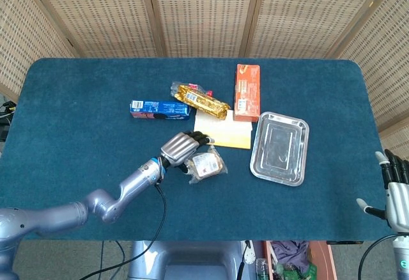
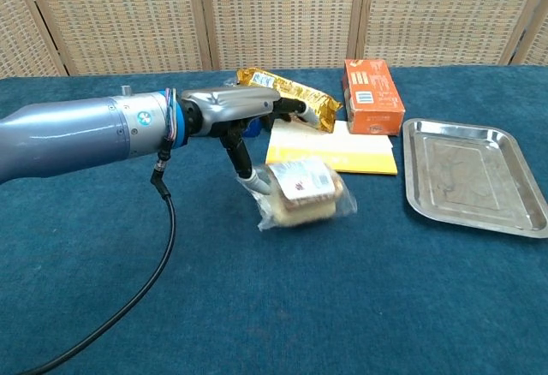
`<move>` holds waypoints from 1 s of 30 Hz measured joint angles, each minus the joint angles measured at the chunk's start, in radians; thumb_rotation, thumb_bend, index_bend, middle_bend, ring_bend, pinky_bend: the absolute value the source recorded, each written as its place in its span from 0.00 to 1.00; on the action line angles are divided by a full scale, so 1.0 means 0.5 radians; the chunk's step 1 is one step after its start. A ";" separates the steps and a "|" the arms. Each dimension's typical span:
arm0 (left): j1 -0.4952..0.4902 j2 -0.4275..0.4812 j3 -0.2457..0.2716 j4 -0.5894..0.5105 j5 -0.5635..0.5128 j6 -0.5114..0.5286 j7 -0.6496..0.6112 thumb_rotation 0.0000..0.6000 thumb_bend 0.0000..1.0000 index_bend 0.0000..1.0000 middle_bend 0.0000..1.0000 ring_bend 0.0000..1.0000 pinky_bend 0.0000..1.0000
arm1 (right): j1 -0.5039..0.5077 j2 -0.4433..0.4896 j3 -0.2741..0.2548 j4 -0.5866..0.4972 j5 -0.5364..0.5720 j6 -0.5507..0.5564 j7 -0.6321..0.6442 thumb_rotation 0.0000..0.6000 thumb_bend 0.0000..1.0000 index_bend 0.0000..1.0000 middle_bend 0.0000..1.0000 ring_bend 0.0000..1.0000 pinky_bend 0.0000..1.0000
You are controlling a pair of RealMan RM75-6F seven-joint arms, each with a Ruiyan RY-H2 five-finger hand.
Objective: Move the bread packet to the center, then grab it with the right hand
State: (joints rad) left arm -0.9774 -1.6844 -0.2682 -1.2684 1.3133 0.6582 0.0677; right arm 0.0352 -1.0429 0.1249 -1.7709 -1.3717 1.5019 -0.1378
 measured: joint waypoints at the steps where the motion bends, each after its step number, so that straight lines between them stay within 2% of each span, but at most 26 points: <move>1: 0.004 0.009 0.000 -0.017 0.003 0.020 -0.009 1.00 0.00 0.00 0.00 0.00 0.00 | 0.003 -0.002 -0.003 0.002 -0.003 -0.006 -0.002 1.00 0.00 0.00 0.00 0.00 0.00; 4: 0.042 0.099 0.002 -0.114 0.001 0.083 -0.018 1.00 0.00 0.00 0.00 0.00 0.00 | 0.020 -0.013 -0.022 0.008 -0.024 -0.043 -0.023 1.00 0.00 0.00 0.00 0.00 0.00; 9: 0.187 0.402 0.022 -0.375 -0.075 0.259 0.112 1.00 0.00 0.00 0.00 0.00 0.00 | 0.081 -0.030 -0.040 0.023 -0.097 -0.117 -0.047 1.00 0.00 0.00 0.00 0.00 0.00; 15: 0.512 0.806 0.052 -0.741 -0.206 0.709 0.265 1.00 0.00 0.00 0.00 0.00 0.00 | 0.252 -0.012 -0.071 0.035 -0.305 -0.338 0.092 1.00 0.00 0.00 0.00 0.00 0.00; 20: 0.865 1.071 0.121 -1.016 -0.237 1.117 0.304 1.00 0.00 0.00 0.00 0.00 0.00 | 0.526 -0.013 -0.071 0.024 -0.493 -0.626 0.141 1.00 0.00 0.00 0.00 0.00 0.00; 23: 1.054 1.154 0.186 -1.118 -0.220 1.334 0.300 1.00 0.00 0.00 0.00 0.00 0.00 | 0.703 -0.045 -0.055 0.001 -0.551 -0.816 0.113 1.00 0.00 0.00 0.00 0.00 0.00; 26: 1.211 1.229 0.246 -1.212 -0.223 1.484 0.289 1.00 0.00 0.00 0.00 0.00 0.00 | 0.867 -0.101 -0.031 -0.024 -0.569 -1.008 0.040 1.00 0.00 0.00 0.00 0.00 0.00; 30: 1.340 1.281 0.310 -1.249 -0.224 1.581 0.262 1.00 0.00 0.00 0.00 0.00 0.00 | 1.064 -0.229 0.013 -0.044 -0.528 -1.251 -0.092 1.00 0.00 0.00 0.00 0.00 0.00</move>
State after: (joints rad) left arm -0.3075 -1.0440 -0.1132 -1.8930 1.2012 1.4486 0.1984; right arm 0.5674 -1.1573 0.1315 -1.7928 -1.6358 0.8764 -0.1840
